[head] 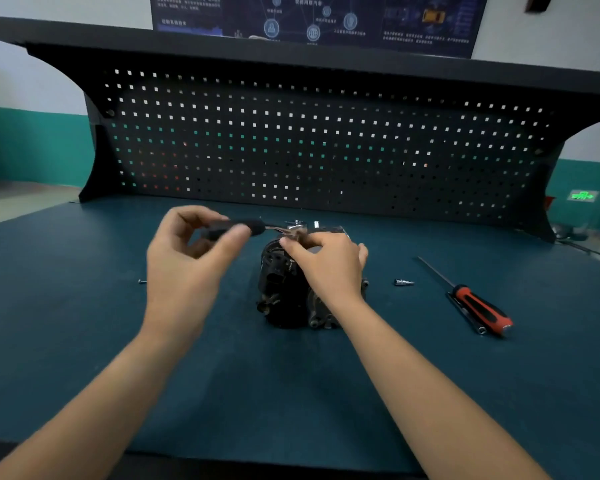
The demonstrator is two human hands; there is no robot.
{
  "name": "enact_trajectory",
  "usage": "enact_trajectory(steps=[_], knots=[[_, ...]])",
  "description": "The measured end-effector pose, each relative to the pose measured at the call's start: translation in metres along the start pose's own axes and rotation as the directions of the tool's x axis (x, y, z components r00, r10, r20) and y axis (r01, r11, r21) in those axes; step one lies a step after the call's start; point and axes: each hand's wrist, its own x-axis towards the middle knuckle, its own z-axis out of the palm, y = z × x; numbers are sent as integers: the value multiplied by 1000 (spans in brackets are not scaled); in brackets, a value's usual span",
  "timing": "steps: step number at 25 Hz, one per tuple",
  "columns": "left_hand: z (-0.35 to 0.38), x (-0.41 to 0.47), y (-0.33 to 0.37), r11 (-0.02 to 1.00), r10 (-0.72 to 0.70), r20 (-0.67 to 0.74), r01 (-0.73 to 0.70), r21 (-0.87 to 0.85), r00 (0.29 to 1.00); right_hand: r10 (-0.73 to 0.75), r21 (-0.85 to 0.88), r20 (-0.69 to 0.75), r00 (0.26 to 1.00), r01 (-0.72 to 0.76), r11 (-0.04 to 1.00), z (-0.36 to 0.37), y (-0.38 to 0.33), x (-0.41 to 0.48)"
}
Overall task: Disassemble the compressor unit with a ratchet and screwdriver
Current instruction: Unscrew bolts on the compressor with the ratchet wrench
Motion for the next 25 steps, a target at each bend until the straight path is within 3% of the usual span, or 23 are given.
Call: enact_trajectory(steps=[3, 5, 7, 9, 10, 12, 14, 17, 21, 23, 25], knots=[[9, -19, 8, 974, 180, 153, -198, 107, 972, -31, 98, -14, 999, 32, 995, 4, -1, 0], [5, -6, 0, 987, 138, 82, -144, 69, 987, 2, 217, 35, 999, -9, 976, 2, 0, 3], [-4, 22, -13, 992, -116, -66, 111, -65, 991, 4, 271, 122, 992, -37, 962, -4, 1, 6], [-13, 47, -25, 904, -411, -101, 391, -170, 906, -27, 236, 208, 978, -24, 971, -10, 0, 9], [-16, 51, -29, 874, -475, -93, 456, -166, 875, -37, 192, 233, 972, -9, 981, -12, 0, 10], [-16, 45, -29, 903, -422, -97, 409, -131, 901, -18, 110, 237, 971, -9, 994, -15, -1, 12], [-10, 29, -14, 974, -228, -113, 224, -44, 967, 33, 88, 182, 983, -50, 995, -14, -2, 9], [3, 0, 5, 995, -10, -82, 19, 101, 997, 50, 80, 106, 993, -59, 995, -9, -6, 5], [7, -6, 9, 993, 7, -64, 0, 115, 998, 14, 89, 99, 995, -23, 996, -10, -8, 9], [0, 18, -1, 993, -115, -124, 116, 2, 986, 30, 176, 128, 991, -52, 983, -11, -4, 10], [-2, 49, -16, 917, -381, -152, 353, -186, 912, 33, 287, 147, 989, -74, 955, -12, -2, 6]])
